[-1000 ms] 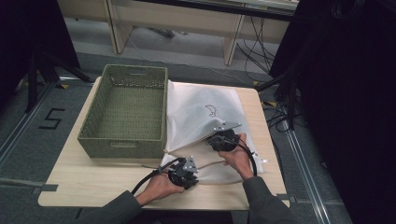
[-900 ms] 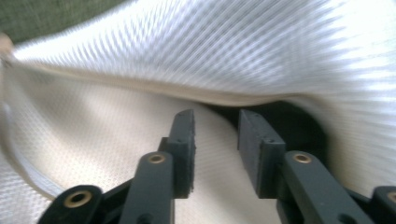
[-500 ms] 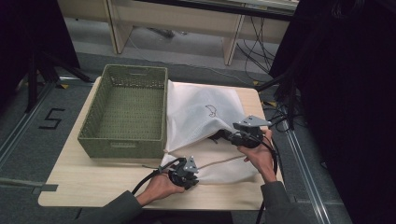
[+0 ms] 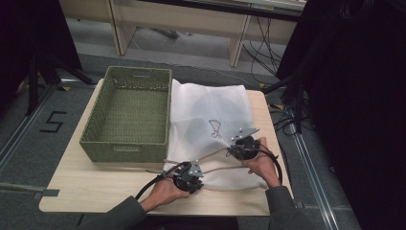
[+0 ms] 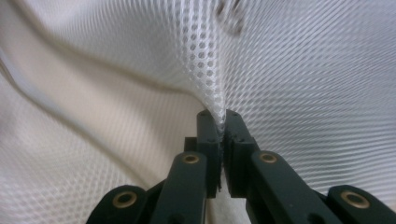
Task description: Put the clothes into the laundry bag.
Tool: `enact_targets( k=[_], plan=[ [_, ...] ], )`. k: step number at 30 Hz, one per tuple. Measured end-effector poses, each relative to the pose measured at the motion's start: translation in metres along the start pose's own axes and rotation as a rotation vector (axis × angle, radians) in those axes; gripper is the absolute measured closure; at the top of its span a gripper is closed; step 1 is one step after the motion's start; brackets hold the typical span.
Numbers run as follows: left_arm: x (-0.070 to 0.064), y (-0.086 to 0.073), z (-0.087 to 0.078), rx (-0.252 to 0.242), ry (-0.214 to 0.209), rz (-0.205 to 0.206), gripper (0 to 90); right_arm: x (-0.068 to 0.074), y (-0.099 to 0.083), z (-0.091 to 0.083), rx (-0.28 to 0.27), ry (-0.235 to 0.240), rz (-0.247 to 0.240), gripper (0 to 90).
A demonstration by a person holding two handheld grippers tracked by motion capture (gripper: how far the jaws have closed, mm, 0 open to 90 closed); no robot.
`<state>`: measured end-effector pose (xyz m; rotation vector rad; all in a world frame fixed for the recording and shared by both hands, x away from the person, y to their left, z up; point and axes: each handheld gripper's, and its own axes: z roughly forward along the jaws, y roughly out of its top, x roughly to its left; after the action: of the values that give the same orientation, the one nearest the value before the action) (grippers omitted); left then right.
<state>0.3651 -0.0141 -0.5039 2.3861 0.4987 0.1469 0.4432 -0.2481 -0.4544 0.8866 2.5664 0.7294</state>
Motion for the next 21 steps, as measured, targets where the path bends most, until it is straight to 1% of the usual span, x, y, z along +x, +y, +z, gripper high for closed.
enact_targets(
  k=[1, 2, 3, 4, 6, 8, 9, 11, 12, 13, 14, 15, 16, 17, 18, 19, 20, 21],
  plan=[
    [0.0, 0.0, 0.0, -0.003, 0.004, 0.0, 84.8, 0.0, -0.004, 0.01, 0.031, 0.005, -0.006, 87.3],
    [0.0, 0.001, 0.0, 0.001, 0.006, 0.013, 84.8, 0.0, -0.007, 0.02, 0.058, 0.007, -0.009, 87.3],
    [0.0, 0.001, 0.0, 0.001, 0.006, 0.011, 84.8, -0.001, -0.008, 0.028, 0.098, 0.019, -0.015, 87.3],
    [0.001, 0.0, 0.0, 0.0, 0.006, 0.012, 84.8, 0.0, -0.007, 0.031, 0.114, 0.024, 0.014, 87.2],
    [0.001, 0.0, 0.0, -0.002, 0.0, 0.01, 84.7, -0.003, -0.003, 0.03, 0.095, 0.016, -0.005, 86.4],
    [0.001, 0.0, 0.0, -0.006, -0.001, 0.005, 84.4, -0.003, -0.004, 0.024, 0.071, 0.023, 0.021, 82.7],
    [0.001, 0.0, 0.0, -0.007, 0.0, 0.005, 84.1, -0.004, -0.004, 0.022, 0.05, 0.021, 0.014, 79.0],
    [0.0, 0.0, 0.0, -0.008, 0.0, 0.004, 83.1, -0.002, -0.004, 0.018, 0.043, 0.007, 0.047, 70.5],
    [0.001, 0.0, -0.001, -0.004, -0.007, 0.001, 82.7, -0.002, -0.004, 0.016, 0.04, 0.006, 0.05, 68.7],
    [0.002, 0.0, 0.0, -0.003, -0.013, -0.02, 81.9, 0.0, -0.004, 0.013, 0.027, 0.018, 0.062, 67.9],
    [0.003, 0.0, 0.0, -0.007, -0.02, -0.018, 81.1, 0.0, -0.004, 0.011, 0.017, 0.008, 0.045, 67.0],
    [0.003, -0.001, 0.0, -0.008, -0.021, -0.026, 80.8, 0.0, -0.005, 0.008, 0.003, 0.013, 0.051, 66.4],
    [0.003, -0.001, 0.0, -0.01, -0.024, -0.035, 80.4, 0.001, -0.005, 0.005, -0.006, 0.001, 0.045, 66.3],
    [0.002, -0.001, 0.0, -0.018, -0.023, -0.029, 80.3, 0.002, -0.005, 0.004, -0.046, -0.012, 0.068, 66.1],
    [0.002, -0.001, 0.0, -0.014, -0.018, -0.025, 80.2, 0.002, -0.004, 0.002, -0.062, -0.022, 0.063, 66.1],
    [0.002, -0.001, 0.0, -0.015, -0.016, -0.017, 80.2, 0.001, -0.003, 0.0, -0.065, -0.015, 0.063, 65.8],
    [0.002, -0.001, 0.001, -0.014, -0.015, -0.023, 80.2, 0.002, -0.002, 0.001, -0.086, -0.019, 0.059, 65.3],
    [0.001, -0.001, 0.001, -0.016, -0.016, -0.032, 80.2, 0.002, 0.0, -0.001, -0.068, -0.003, 0.053, 64.8]
  ],
)
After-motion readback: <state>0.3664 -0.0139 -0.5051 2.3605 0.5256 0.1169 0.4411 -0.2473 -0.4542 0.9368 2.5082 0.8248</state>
